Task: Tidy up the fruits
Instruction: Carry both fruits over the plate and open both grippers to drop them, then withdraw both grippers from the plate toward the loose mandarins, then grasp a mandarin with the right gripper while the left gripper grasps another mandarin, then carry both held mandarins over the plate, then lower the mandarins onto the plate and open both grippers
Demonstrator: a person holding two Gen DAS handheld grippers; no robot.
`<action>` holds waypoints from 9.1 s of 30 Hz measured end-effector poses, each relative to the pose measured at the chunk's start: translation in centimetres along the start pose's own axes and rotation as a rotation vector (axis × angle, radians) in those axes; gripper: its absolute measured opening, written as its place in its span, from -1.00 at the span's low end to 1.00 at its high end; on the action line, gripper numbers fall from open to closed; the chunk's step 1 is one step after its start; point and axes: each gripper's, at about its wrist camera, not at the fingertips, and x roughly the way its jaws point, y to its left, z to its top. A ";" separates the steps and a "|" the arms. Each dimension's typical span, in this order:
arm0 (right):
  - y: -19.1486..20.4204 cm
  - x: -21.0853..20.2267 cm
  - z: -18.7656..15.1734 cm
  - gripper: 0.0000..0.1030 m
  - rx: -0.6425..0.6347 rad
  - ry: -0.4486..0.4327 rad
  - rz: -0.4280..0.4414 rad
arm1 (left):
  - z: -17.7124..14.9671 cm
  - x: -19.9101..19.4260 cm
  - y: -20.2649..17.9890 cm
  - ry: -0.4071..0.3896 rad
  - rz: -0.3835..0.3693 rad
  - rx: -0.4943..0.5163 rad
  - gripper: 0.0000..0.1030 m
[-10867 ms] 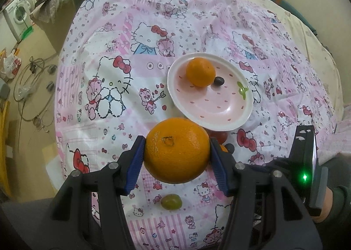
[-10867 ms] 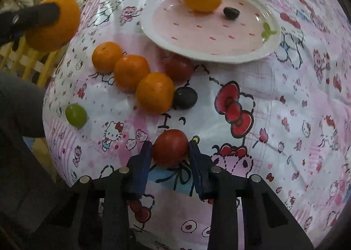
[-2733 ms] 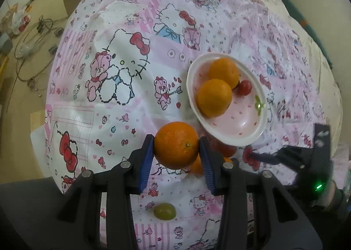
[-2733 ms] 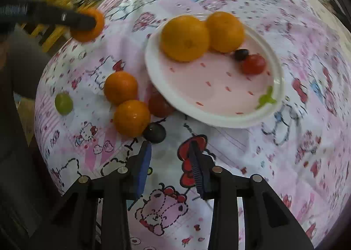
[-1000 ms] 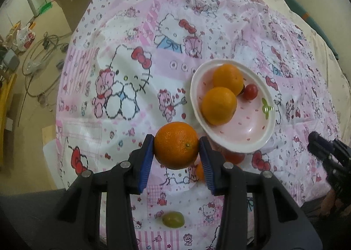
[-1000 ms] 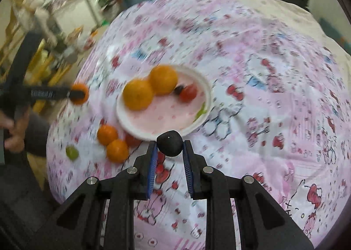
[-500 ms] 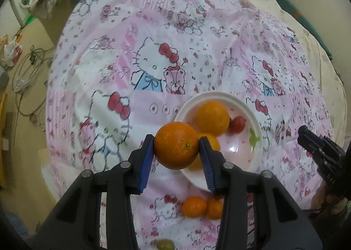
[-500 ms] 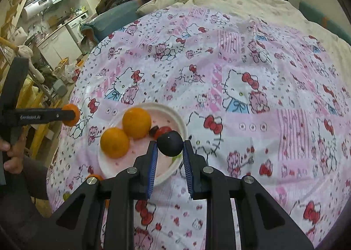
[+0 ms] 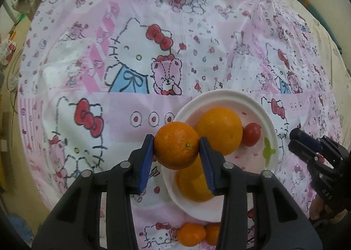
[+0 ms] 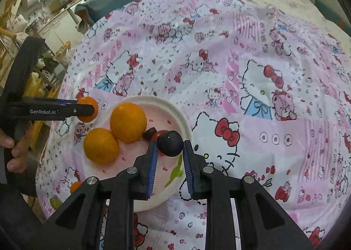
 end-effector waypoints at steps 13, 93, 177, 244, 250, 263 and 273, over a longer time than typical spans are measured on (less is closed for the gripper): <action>0.4 1.9 -0.6 -0.52 -0.008 0.054 0.015 | 0.2 2.3 -0.7 0.048 -0.026 -0.018 -0.28; 5.3 -5.3 -9.9 0.70 0.294 -0.035 0.069 | -13.0 -8.5 0.5 -0.209 0.124 0.042 0.58; 0.7 -4.2 -10.8 -0.18 0.521 0.027 0.194 | -13.5 1.6 -5.9 0.086 0.145 0.193 -0.30; -3.7 -2.5 -2.4 -0.18 0.503 -0.040 0.317 | -7.0 -3.7 -8.5 -0.160 0.031 0.296 -0.29; -4.3 0.4 -2.0 -0.17 0.511 0.040 0.294 | -6.9 -1.0 -10.2 -0.108 -0.002 0.332 -0.29; -4.3 2.5 -2.6 -0.14 0.542 0.070 0.291 | -6.1 0.0 -9.5 -0.101 0.003 0.278 -0.26; -4.7 2.7 -2.8 -0.13 0.555 0.061 0.254 | -6.1 0.0 -9.4 -0.109 0.007 0.271 -0.26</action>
